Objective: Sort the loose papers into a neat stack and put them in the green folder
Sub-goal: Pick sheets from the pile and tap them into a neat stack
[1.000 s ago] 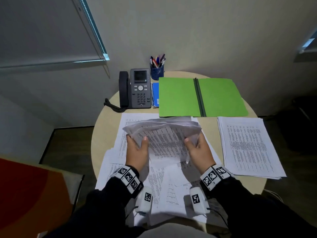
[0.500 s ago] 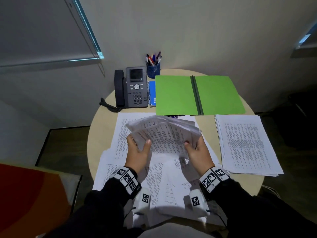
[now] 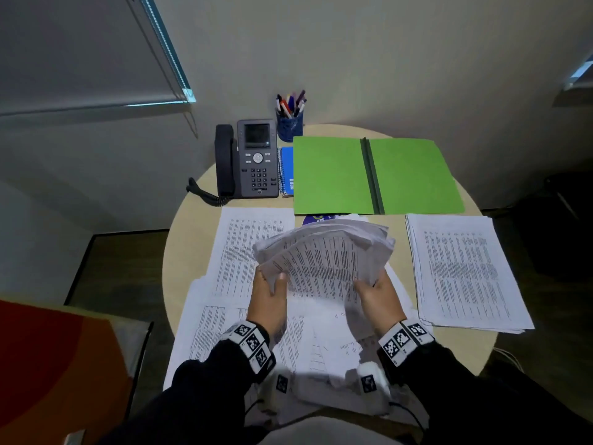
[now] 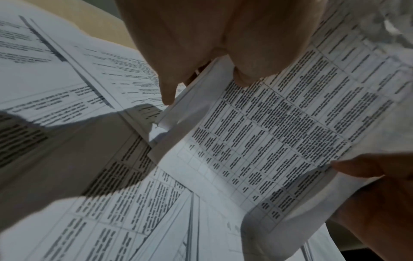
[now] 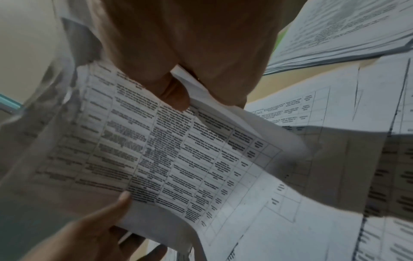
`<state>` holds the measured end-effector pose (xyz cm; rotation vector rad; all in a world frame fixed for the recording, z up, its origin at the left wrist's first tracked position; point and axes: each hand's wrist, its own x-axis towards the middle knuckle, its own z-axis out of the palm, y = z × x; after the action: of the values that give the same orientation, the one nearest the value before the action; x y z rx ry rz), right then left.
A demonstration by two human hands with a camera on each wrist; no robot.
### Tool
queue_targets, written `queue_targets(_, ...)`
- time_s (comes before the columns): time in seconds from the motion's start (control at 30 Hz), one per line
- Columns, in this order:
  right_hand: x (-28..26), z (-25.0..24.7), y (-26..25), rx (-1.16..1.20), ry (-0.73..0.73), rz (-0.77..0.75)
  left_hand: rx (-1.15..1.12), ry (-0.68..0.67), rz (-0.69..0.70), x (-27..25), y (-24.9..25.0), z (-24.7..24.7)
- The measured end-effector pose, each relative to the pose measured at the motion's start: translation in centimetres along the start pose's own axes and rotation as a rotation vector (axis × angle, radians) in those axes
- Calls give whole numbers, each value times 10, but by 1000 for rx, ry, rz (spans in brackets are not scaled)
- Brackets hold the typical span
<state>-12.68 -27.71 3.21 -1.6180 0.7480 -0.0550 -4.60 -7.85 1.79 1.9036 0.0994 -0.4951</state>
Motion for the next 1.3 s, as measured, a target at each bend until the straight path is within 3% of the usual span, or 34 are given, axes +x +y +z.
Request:
queue_targets(0.2, 1, -10, -14, 70, 52, -82, -19, 75, 180, 3, 14, -7)
queue_targets(0.33, -1, -2, -10, -47, -65, -89, 20, 27, 111, -2, 3, -4)
queue_targets(0.5, 0, 1, 1, -39, -4, -88, 67, 60, 63, -3, 1, -2)
queue_targets(0.8, -4, 1, 9, -54, -73, -86, -41, 65, 125, -3, -10, -2)
queue_targets(1.13, -2, 5, 22, -93, -89, -23, 51, 2, 111, -1, -27, 3)
queue_targets(1.3, 4, 2, 12, -139, -74, -77, 95, 14, 159, -1, -5, 0)
